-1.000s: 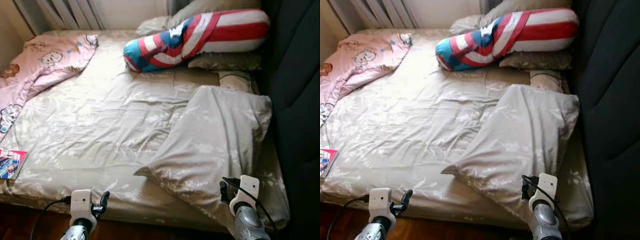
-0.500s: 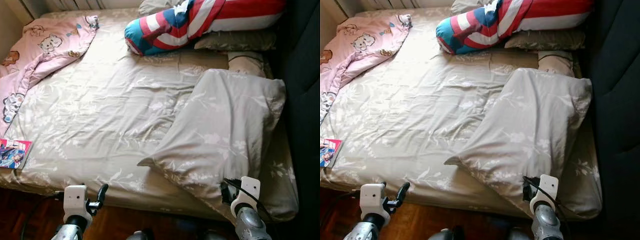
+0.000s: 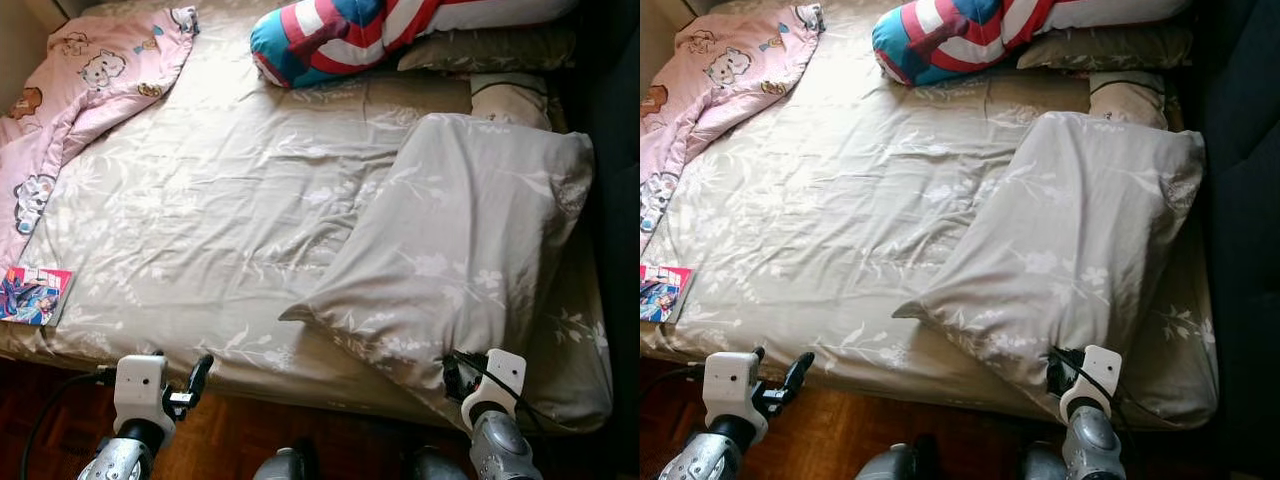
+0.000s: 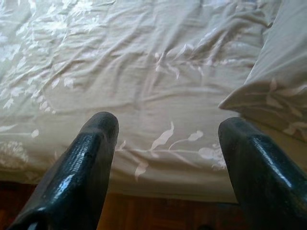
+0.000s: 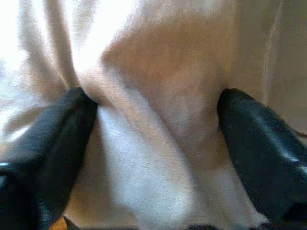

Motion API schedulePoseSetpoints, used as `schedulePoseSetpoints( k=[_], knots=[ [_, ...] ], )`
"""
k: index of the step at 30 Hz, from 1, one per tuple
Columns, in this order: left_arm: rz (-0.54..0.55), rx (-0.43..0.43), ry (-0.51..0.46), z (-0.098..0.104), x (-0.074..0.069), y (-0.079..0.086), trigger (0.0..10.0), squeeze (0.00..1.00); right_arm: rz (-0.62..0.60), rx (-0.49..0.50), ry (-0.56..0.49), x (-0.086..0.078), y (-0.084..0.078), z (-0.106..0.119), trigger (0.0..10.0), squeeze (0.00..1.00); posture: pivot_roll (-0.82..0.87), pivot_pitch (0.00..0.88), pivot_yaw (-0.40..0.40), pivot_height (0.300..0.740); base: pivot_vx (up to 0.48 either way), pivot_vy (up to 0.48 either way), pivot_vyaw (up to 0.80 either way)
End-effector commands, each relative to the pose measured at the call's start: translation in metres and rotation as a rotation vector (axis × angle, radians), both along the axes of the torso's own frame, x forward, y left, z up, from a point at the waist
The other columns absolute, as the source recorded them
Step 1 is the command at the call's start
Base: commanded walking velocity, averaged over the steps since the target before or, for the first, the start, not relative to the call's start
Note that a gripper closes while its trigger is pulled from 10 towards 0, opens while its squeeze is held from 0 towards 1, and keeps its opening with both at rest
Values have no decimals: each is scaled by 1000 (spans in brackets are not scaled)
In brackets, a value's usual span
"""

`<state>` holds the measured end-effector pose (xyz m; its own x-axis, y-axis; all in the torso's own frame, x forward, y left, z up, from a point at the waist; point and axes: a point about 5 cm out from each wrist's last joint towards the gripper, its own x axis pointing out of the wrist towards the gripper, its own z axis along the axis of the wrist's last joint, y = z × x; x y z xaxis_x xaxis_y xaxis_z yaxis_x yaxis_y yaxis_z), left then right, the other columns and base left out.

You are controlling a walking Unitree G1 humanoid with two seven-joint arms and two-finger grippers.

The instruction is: Clean up the room

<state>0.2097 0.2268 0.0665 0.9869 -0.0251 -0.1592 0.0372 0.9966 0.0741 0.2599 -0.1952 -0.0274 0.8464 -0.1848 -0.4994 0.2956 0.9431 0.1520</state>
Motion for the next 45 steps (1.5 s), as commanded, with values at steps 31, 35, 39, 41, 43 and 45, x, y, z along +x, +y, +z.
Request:
schedulePoseSetpoints(
  k=[31, 35, 39, 41, 43, 45],
  knots=[
    [48, -38, 76, -17, 6, -4, 10000, 0, 22, -2, 141, -27, 3, -23, 0, 0, 96, 315, 143, 740, 0, 0, 0],
    [63, -42, 71, -20, 15, -4, 10000, 0, -20, -66, 140, -25, -12, -19, 0, 0, 62, 288, 124, 740, 0, 0, 0],
    [65, -53, 61, -22, 24, -7, 10000, 0, -94, -150, 122, -21, -38, -9, 0, 0, 26, 251, 108, 740, 0, 0, 0],
    [64, -56, 61, -23, 26, -9, 10000, 0, -125, -175, 119, -21, -48, -6, 0, 0, 12, 237, 102, 740, 0, 0, 0],
    [64, -64, 58, -25, 32, -12, 10000, 0, -206, -239, 114, -22, -73, 3, 0, 0, -21, 202, 92, 740, 0, 0, 0],
    [65, -68, 55, -26, 34, -13, 10000, 0, -250, -273, 111, -23, -86, 8, 0, 0, -26, 196, 91, 740, 0, 0, 0]
  ],
)
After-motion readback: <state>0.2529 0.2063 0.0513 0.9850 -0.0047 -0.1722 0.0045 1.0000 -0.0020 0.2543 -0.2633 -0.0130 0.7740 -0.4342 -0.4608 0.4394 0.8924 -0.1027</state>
